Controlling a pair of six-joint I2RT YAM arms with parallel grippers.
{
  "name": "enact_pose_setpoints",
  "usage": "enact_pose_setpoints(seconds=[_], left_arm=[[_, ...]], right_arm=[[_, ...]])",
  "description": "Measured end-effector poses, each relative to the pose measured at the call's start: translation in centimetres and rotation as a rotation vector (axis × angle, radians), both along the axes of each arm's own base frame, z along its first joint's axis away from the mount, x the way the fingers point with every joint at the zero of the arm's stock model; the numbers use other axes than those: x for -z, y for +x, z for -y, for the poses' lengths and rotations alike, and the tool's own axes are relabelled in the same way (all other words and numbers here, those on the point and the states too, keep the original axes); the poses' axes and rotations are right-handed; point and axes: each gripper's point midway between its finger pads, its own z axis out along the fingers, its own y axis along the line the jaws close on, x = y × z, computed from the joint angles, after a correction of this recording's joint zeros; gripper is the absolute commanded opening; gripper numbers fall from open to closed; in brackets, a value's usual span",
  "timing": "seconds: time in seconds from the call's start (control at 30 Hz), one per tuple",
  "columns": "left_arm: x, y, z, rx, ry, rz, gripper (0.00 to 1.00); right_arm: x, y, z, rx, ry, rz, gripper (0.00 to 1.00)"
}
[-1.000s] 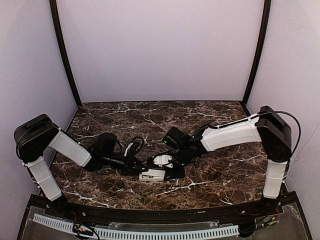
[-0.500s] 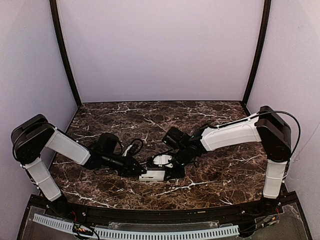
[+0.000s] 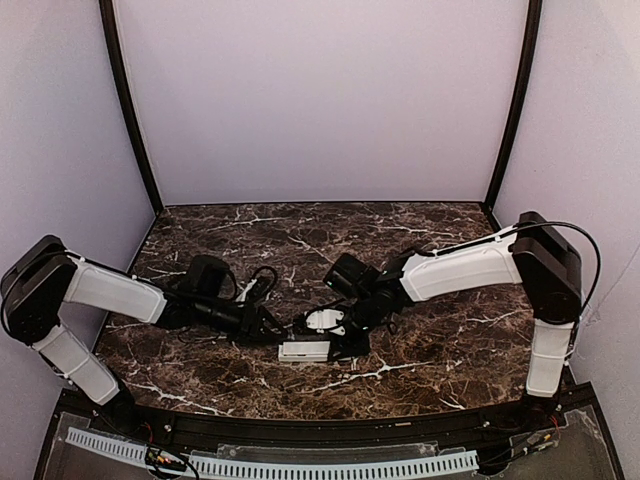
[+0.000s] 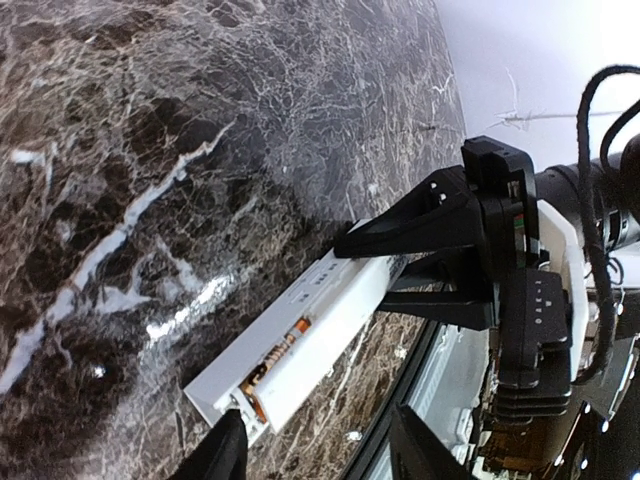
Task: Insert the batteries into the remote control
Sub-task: Place the battery cover on the remote control without the battery cover.
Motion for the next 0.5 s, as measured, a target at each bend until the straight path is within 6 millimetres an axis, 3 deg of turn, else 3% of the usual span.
enact_pose_setpoints(seconds=[0.03, 0.17, 0.37, 0.5], left_arm=[[-0.1, 0.0, -0.2, -0.004, 0.009, 0.009, 0.59], [-0.6, 0.1, -0.9, -0.02, 0.043, 0.044, 0.66], [0.3, -0.1, -1.3, -0.026, 0.094, 0.048, 0.67], [1.3, -0.5, -1.2, -0.018, 0.123, 0.039, 0.64]], right_arm=[[0.0, 0.0, 0.0, 0.0, -0.001, 0.0, 0.31], [0.1, 0.1, 0.0, 0.0, -0.006, 0.002, 0.4], [0.7, 0.2, 0.1, 0.002, -0.026, 0.005, 0.46], [0.8, 0.2, 0.2, 0.003, -0.029, 0.008, 0.45]])
